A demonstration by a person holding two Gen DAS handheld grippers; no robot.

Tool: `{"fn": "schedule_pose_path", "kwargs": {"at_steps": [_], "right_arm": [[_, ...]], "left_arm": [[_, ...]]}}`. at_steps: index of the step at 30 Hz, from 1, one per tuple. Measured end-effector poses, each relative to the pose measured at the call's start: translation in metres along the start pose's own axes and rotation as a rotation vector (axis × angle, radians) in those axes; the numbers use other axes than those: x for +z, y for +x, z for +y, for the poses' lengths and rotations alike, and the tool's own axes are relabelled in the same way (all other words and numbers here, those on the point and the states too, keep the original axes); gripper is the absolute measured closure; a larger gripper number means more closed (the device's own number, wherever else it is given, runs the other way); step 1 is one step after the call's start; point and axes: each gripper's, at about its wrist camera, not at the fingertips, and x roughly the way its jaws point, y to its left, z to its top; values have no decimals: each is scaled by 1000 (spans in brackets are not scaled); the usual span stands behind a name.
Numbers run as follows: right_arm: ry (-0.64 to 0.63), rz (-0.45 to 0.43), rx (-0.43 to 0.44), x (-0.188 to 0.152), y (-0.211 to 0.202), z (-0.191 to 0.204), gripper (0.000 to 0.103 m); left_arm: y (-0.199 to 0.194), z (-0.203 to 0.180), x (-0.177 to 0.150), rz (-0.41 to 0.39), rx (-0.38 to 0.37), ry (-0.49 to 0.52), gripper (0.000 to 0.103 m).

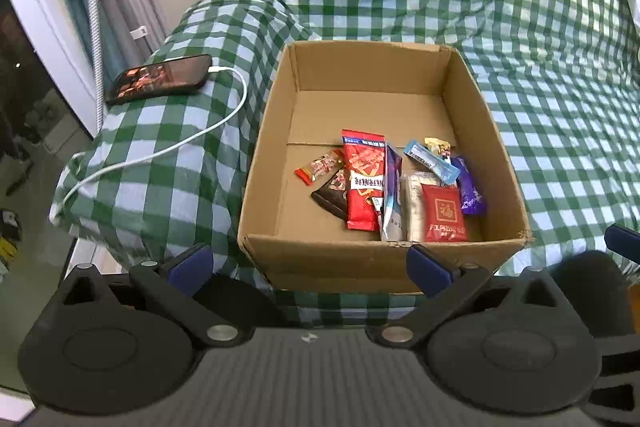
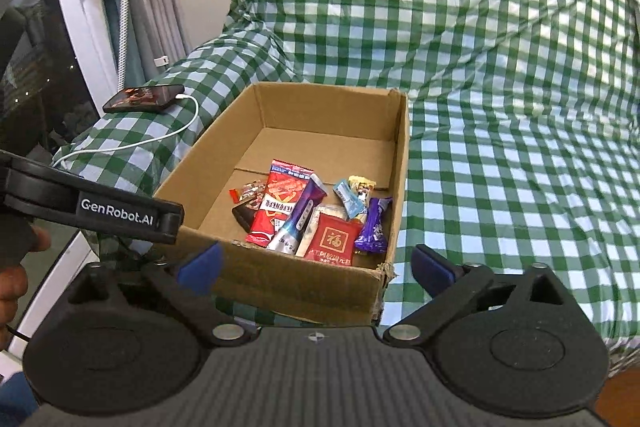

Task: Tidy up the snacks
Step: 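Withdraw both tools and hold them above the box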

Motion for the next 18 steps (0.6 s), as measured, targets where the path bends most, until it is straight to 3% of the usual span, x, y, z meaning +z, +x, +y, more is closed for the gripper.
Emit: {"fn": "schedule_pose_path", "kwargs": {"at_steps": [5, 10, 18], "right_arm": [[-16, -17, -18, -6, -10, 2, 1], [-10, -18, -26, -10, -15, 4, 1], [-28, -19, -29, -16, -21, 6, 1]], "left_arm": [[-10, -2, -14, -52, 70, 1, 0], [-12, 4, -22, -33, 91, -12, 0], [-18, 11, -30, -27, 2, -26, 0]]}}
